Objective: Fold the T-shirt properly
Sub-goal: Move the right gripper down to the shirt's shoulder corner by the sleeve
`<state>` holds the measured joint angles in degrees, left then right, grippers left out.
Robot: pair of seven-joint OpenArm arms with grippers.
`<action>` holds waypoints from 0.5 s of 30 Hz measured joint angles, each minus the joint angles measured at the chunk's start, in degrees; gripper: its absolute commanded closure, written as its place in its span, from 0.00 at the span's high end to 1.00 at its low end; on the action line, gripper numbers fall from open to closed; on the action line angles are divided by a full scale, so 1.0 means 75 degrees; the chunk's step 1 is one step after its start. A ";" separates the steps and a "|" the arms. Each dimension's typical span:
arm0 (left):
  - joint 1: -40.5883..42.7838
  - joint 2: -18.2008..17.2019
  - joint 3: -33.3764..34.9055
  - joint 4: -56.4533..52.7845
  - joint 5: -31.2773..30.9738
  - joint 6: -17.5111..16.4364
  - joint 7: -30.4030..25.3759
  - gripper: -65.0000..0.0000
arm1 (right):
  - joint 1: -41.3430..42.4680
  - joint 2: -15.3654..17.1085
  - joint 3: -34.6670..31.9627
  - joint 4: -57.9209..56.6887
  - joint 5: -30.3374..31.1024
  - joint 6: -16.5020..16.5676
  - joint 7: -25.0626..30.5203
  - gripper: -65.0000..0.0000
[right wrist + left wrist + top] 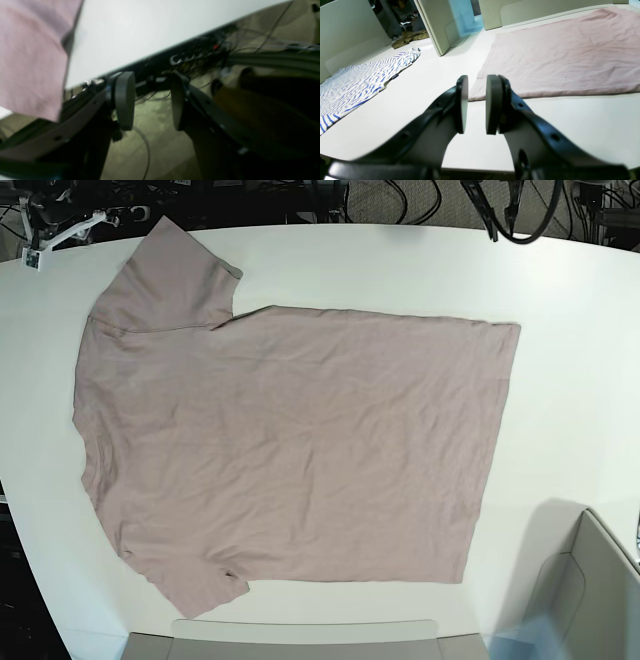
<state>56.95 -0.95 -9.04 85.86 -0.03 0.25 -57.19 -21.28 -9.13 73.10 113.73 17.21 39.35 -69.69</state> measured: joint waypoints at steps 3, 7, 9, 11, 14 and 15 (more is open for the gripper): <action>0.0000 0.0000 0.0006 0.0000 0.0006 -0.0006 0.0000 0.21 | 0.0038 -0.0003 -0.0020 0.0087 -0.0015 0.0000 -0.0102 0.37; 0.0003 0.0000 0.0006 -0.0038 0.0003 -0.0006 0.0146 0.21 | 0.0017 -0.0017 -0.0047 0.0184 -0.0044 0.0000 -0.0146 0.37; 0.0000 0.0000 0.0006 -0.0052 0.0003 -0.0006 0.0530 0.21 | -0.0003 -0.0006 -0.0254 0.0248 -0.0041 0.0000 -0.0134 0.37; -0.0087 0.0000 0.0006 -0.0052 0.0003 -0.0006 0.0589 0.21 | -0.0087 -0.0003 -0.0589 0.0254 -0.0012 0.0000 -0.0131 0.37; -0.0216 0.0000 0.0038 -0.0050 0.0012 -0.0003 0.0600 0.21 | -0.0224 -0.0012 -0.1017 0.0254 0.0108 0.0000 -0.0137 0.37; -0.0230 0.0003 0.0041 -0.0050 0.0009 -0.0006 0.0603 0.21 | -0.0254 -0.0015 -0.1122 0.0254 0.0169 0.0000 -0.0137 0.37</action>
<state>55.22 -0.93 -8.73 85.49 0.03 0.21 -52.66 -23.18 -9.23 64.69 115.63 18.48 39.35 -70.72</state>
